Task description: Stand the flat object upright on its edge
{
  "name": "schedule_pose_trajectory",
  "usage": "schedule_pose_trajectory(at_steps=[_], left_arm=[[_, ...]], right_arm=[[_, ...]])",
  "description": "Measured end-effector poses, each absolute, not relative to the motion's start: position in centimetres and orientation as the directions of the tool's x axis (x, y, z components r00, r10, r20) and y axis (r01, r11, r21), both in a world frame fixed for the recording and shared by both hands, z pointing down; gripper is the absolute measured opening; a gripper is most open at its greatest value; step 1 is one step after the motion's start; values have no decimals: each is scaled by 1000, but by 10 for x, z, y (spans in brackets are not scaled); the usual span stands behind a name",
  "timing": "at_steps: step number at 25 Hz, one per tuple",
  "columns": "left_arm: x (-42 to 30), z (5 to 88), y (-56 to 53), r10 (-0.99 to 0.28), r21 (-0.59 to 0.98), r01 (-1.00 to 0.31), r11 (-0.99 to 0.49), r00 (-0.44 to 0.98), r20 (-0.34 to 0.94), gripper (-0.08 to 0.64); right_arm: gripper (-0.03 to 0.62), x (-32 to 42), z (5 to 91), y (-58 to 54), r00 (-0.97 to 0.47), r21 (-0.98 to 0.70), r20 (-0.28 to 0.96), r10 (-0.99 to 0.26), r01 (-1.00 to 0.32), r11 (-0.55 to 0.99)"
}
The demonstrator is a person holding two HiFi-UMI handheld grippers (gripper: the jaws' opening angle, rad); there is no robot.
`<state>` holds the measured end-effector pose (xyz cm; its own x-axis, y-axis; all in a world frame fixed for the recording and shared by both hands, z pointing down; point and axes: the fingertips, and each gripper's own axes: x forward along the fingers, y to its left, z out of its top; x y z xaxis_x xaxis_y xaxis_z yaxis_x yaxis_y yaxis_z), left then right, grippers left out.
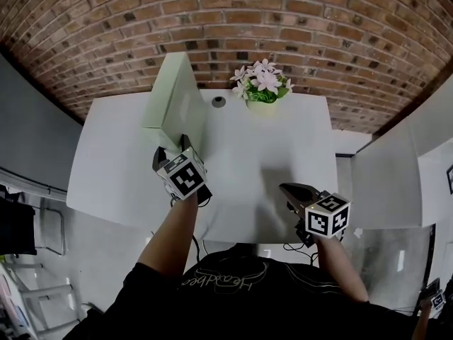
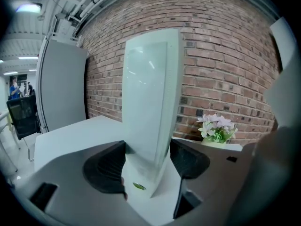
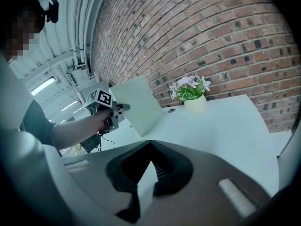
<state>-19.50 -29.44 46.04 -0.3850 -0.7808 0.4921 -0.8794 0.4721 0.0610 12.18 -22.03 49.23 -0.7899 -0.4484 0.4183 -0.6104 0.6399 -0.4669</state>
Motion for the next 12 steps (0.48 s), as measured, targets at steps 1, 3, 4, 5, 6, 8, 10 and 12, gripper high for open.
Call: schedule_pose_trajectory(at_steps=[1,3,4,5,6,8,10,12], left_arm=[[-195,460,-299,-784,60,-881,469,-384,489,301],[-197,461,-309,-789,60,-885,462,-379,484,301],[-198,461,-314,-790,61,-886,459,-376,483,301],[-200,462,-319,-791,63,-887,458,-375,483,301],[-202,463,-324,-792,64,-887,458,-374,483,301],[-204,464,-332,-793,68,-888,455,-370,483,301],[-204,463,-340,-796,71,-889,452,-365,483,302],[-204,463,-346,-796,73,-891,449,-361,487,302]], right_arm=[[6,121,493,-224,-790,-470,418,-449,-611,637],[6,118,496,-230,-792,-481,419,-444,-609,631],[6,117,497,-232,-793,-483,422,-440,-607,630],[6,115,498,-234,-792,-482,426,-437,-607,631],[6,114,498,-236,-792,-480,431,-433,-608,633],[6,113,502,-238,-795,-486,439,-419,-602,633],[6,109,501,-238,-808,-496,435,-397,-583,643],[6,105,501,-236,-823,-507,429,-373,-561,654]])
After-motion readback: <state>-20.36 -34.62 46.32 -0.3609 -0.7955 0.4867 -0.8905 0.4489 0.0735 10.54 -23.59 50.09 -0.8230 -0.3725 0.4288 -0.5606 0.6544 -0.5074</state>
